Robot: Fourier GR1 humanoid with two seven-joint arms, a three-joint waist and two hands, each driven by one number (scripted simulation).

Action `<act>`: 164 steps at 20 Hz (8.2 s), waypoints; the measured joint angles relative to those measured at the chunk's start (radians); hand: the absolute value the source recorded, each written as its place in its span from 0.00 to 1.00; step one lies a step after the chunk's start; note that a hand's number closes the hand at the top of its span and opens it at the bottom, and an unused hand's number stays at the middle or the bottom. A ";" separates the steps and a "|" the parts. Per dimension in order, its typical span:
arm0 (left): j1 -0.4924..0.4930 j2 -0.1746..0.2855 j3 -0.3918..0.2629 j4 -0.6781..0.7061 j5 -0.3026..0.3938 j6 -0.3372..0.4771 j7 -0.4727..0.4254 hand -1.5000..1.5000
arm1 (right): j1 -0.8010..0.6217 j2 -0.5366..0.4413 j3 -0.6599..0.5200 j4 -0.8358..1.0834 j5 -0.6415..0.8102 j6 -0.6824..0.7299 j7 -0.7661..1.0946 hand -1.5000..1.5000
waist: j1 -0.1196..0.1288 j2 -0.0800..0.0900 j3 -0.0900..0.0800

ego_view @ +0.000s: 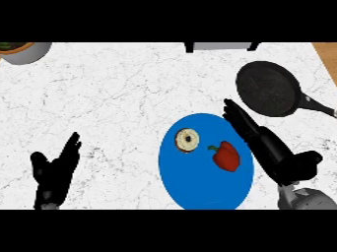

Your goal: Pick the bell pepper from the plate and place it in the pan

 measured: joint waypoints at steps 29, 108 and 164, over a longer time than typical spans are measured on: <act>-0.326 0.076 0.075 -0.084 -0.068 -0.019 -0.057 0.50 | -0.595 -0.571 0.015 0.358 0.367 0.513 -0.738 0.00 | 0.076 -0.006 -0.011; -0.294 -0.033 0.220 -0.110 -0.193 -0.129 -0.017 0.50 | -0.467 -0.139 0.354 0.467 1.363 0.364 -0.734 0.00 | 0.037 -0.021 -0.012; -0.317 -0.055 0.245 -0.111 -0.220 -0.145 -0.011 0.50 | -0.470 0.062 -0.288 0.434 1.124 -0.433 0.375 1.00 | 0.040 -0.015 -0.011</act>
